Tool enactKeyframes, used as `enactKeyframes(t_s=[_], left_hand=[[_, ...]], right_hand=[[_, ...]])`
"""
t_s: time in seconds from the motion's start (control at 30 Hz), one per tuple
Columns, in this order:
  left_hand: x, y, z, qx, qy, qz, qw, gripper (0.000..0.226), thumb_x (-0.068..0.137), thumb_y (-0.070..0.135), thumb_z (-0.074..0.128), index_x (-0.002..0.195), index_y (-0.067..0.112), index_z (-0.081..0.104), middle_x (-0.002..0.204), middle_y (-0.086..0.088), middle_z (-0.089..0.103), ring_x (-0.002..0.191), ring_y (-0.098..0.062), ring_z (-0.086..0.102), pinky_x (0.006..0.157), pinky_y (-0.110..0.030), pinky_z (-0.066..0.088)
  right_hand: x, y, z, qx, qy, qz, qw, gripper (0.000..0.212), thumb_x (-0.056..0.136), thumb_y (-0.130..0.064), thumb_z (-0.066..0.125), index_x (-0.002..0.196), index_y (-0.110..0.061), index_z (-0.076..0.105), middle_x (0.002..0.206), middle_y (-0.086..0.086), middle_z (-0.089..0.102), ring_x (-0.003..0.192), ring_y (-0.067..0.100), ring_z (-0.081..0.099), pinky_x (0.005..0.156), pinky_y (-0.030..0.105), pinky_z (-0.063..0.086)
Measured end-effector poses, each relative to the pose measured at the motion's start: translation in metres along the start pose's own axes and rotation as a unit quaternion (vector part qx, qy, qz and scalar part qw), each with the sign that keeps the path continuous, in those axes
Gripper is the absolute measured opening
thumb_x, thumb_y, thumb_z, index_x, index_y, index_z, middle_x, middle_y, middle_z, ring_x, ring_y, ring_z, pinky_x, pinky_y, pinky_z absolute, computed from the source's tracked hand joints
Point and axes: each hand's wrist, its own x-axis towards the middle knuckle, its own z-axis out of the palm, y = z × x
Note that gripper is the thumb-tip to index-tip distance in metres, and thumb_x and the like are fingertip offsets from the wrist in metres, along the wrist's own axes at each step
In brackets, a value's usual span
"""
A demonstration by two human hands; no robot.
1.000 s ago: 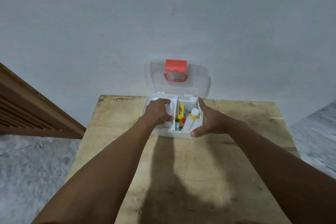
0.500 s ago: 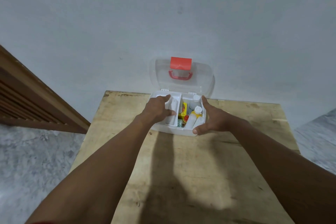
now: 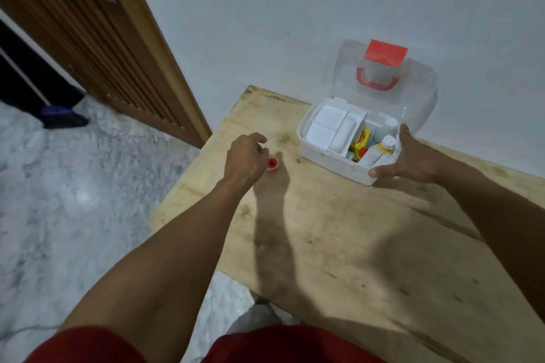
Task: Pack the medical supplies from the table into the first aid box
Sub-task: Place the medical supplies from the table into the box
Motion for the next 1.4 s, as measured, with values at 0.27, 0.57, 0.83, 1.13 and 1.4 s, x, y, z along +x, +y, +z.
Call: enactKeyframes(t_s=[0.27,0.57,0.83,1.13,1.4], left_hand=[[-0.026,-0.047,0.026,0.015,0.007,-0.044,0.999,0.03,0.091,0.021,0.059,0.118,0.014,0.068,0.112,-0.011,0.068,0.106,-0.029,0.063,0.089,-0.039,0.048],[0.007,-0.018,0.068,0.026,0.037,0.023,0.999,0.039,0.091,0.029,0.06,0.125,0.01,0.06,0.123,-0.012,0.051,0.111,-0.029,0.053,0.082,-0.032,0.049],[0.029,-0.027,0.099,-0.019,0.002,0.113,0.993,0.01,0.084,0.01,0.062,0.094,0.008,0.058,0.102,0.001,0.055,0.089,-0.011,0.05,0.075,-0.029,0.043],[0.021,-0.029,0.097,-0.052,0.098,0.13,0.985,0.016,0.096,0.013,0.054,0.106,0.007,0.066,0.118,-0.005,0.06,0.108,-0.02,0.054,0.091,-0.036,0.049],[0.038,-0.068,0.047,-0.041,0.05,0.021,0.998,0.048,0.099,0.012,0.052,0.144,0.003,0.04,0.154,-0.015,0.034,0.142,-0.028,0.035,0.112,-0.032,0.03]], right_hand=[[0.003,0.002,0.002,0.013,-0.004,-0.01,1.0,0.13,0.064,-0.043,0.087,0.152,-0.016,-0.004,0.153,0.001,0.034,0.12,0.017,0.042,0.091,0.028,0.036],[0.007,0.011,0.003,0.07,-0.019,-0.014,0.997,0.14,0.047,-0.053,0.091,0.151,-0.031,-0.001,0.148,-0.009,0.038,0.126,0.016,0.046,0.096,0.031,0.043],[0.01,0.017,0.007,0.023,0.006,0.026,0.999,0.142,0.059,-0.048,0.088,0.153,-0.026,-0.017,0.162,-0.002,0.016,0.144,0.022,0.028,0.108,0.032,0.031],[0.01,0.018,0.003,0.028,-0.01,0.013,0.999,0.148,0.043,-0.069,0.087,0.149,-0.043,-0.013,0.161,-0.007,0.019,0.144,0.02,0.03,0.111,0.048,0.038],[0.009,0.015,0.006,0.041,-0.007,0.02,0.999,0.157,0.034,-0.074,0.083,0.151,-0.034,-0.014,0.163,-0.005,0.009,0.146,0.018,0.021,0.116,0.042,0.029]])
